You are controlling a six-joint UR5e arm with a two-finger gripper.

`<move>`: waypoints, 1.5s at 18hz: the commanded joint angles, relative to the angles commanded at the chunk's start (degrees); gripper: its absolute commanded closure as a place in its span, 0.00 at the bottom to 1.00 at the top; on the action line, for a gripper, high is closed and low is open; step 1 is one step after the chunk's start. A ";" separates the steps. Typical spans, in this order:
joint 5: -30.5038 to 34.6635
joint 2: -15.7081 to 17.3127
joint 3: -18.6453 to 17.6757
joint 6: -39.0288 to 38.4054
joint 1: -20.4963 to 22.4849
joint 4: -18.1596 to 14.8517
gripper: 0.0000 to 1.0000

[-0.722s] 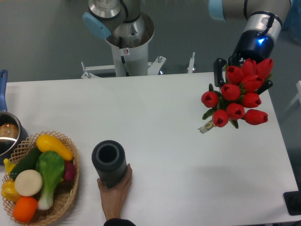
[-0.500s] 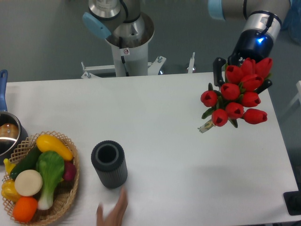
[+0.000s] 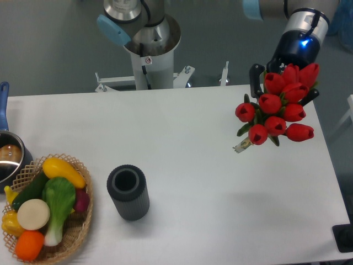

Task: Place the flowers on the table

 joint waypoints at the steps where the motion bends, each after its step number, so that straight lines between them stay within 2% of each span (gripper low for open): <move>1: 1.84 0.52 -0.09 0.00 -0.26 -0.09 0.69; 4: 11.93 2.90 -1.23 0.00 -0.61 -0.09 0.69; 8: 20.90 3.34 -1.23 -0.26 -3.25 -0.26 0.69; 12: 36.27 3.69 -1.67 -0.27 -7.90 -0.44 0.69; 14: 42.43 2.73 -1.84 -0.09 -10.45 -0.62 0.69; 21: 56.95 -2.98 -2.02 2.27 -16.95 -0.53 0.72; 25: 62.32 -5.44 -2.55 3.43 -19.77 -0.62 0.72; 27: 62.24 -5.89 -3.07 3.34 -20.48 -0.70 0.72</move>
